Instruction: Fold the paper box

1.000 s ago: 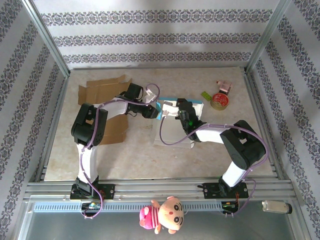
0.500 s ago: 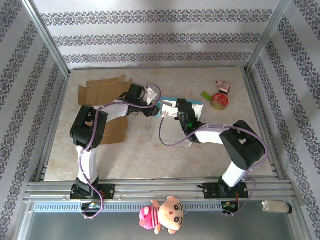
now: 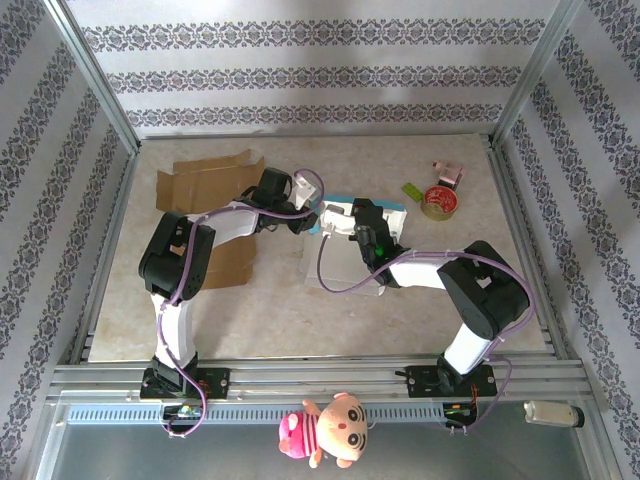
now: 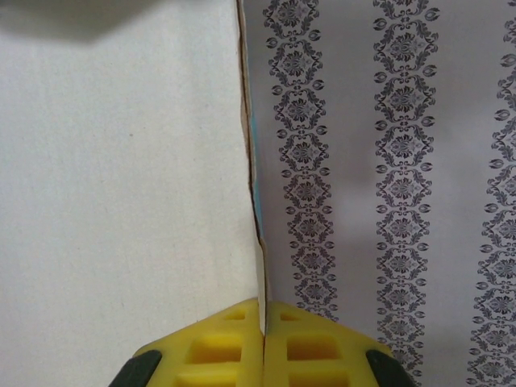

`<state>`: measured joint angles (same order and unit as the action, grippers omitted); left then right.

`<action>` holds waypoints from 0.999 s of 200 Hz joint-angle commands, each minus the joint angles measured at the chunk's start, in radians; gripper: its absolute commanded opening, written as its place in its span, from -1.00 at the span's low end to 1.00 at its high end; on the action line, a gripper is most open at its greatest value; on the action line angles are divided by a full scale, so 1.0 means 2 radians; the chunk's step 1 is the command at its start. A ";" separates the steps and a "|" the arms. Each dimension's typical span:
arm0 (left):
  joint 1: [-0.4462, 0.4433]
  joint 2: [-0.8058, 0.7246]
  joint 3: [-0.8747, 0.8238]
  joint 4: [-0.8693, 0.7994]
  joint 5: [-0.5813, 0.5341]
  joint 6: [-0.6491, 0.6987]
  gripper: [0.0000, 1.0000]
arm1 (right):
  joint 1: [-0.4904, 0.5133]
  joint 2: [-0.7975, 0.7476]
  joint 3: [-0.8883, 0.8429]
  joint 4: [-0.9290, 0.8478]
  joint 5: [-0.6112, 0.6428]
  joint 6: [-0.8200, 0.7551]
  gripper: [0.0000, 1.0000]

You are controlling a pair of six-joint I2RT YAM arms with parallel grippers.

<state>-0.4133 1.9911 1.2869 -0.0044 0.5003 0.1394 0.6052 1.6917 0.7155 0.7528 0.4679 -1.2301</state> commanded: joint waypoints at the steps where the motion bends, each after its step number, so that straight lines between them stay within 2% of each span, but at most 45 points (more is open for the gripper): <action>1: -0.027 -0.021 0.013 0.063 -0.034 -0.044 -0.62 | 0.020 0.017 -0.005 -0.020 -0.021 0.014 -1.00; 7: -0.031 -0.018 0.016 0.063 -0.052 -0.055 -0.56 | 0.023 0.019 -0.004 -0.020 -0.020 0.015 -1.00; 18: -0.041 -0.014 0.023 0.059 -0.084 -0.065 -0.32 | 0.027 0.022 -0.003 -0.019 -0.017 0.018 -1.00; 30: -0.051 -0.008 0.030 0.056 -0.104 -0.064 -0.29 | 0.029 0.026 -0.004 -0.017 -0.013 0.019 -1.00; 66: -0.059 0.010 0.046 0.038 -0.132 -0.058 -0.69 | 0.034 0.029 -0.009 -0.008 -0.001 0.023 -1.00; 85: -0.060 0.008 0.040 0.042 -0.143 -0.049 -0.81 | 0.035 0.019 -0.013 -0.006 0.004 0.036 -0.99; 98: -0.059 0.005 0.034 0.047 -0.151 -0.041 -0.91 | 0.040 0.002 -0.015 -0.011 0.004 0.050 -0.80; 101: -0.060 0.005 0.033 0.048 -0.153 -0.038 -0.93 | 0.042 -0.004 -0.016 -0.014 0.004 0.055 -0.60; 123: -0.060 0.004 0.031 0.046 -0.157 -0.022 -0.96 | 0.054 -0.058 -0.024 -0.052 -0.008 0.112 0.14; 135: -0.059 0.004 0.030 0.047 -0.155 -0.014 -0.97 | 0.063 -0.096 -0.032 -0.072 -0.015 0.154 0.44; 155: -0.060 0.003 0.025 0.053 -0.151 0.000 -0.98 | 0.071 -0.177 -0.033 -0.164 -0.047 0.262 0.59; 172: -0.060 0.000 0.017 0.063 -0.143 0.013 -0.99 | 0.057 -0.256 -0.025 -0.255 -0.098 0.394 0.71; 187: -0.059 -0.003 0.010 0.067 -0.137 0.024 -1.00 | 0.006 -0.324 -0.012 -0.330 -0.175 0.524 0.83; 200: -0.060 -0.008 0.003 0.068 -0.135 0.033 -1.00 | -0.080 -0.356 0.011 -0.384 -0.266 0.637 0.86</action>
<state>-0.5236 2.0003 1.3235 0.0914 0.2153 0.1345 0.6521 1.0950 0.6678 0.2737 0.2306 -0.4843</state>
